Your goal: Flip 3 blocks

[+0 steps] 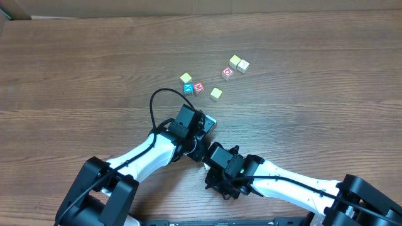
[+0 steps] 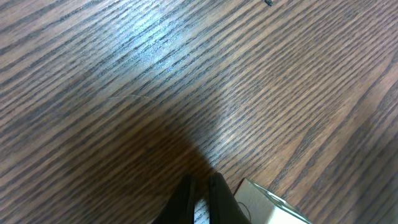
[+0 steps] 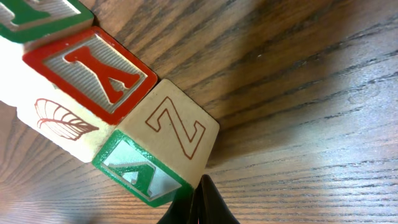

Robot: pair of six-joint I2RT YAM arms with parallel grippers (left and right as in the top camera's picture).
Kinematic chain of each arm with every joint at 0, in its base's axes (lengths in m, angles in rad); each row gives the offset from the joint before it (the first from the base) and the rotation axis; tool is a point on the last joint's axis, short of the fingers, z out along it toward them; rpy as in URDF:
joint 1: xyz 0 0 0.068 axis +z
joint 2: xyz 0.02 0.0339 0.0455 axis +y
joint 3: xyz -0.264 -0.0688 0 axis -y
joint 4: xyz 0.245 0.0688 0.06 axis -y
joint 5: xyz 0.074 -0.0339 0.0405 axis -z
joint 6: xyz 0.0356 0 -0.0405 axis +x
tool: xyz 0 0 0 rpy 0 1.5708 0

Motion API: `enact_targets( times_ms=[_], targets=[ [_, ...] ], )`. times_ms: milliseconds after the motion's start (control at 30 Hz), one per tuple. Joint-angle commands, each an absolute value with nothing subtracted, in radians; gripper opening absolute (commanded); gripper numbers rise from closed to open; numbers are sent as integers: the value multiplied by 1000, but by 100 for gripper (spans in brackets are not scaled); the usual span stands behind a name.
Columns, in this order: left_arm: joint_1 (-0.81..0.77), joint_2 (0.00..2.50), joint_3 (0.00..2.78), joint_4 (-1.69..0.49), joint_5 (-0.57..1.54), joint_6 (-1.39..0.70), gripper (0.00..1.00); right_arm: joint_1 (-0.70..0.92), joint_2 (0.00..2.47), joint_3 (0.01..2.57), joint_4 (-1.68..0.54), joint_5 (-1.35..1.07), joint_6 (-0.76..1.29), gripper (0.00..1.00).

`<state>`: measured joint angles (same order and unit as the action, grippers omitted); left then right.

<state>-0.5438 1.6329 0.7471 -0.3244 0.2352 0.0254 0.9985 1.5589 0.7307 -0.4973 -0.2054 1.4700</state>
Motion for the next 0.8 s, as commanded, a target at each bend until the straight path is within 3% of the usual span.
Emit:
enact_targets(
  times_ms=[0,767],
  targets=[
    [-560,1648,751,-329,281,36,4,1000,1562,732,-482,-176,1478,4],
    [-564,1648,751,-342,334,337,4,1000,1562,732,-482,-176,1478,4]
  ],
)
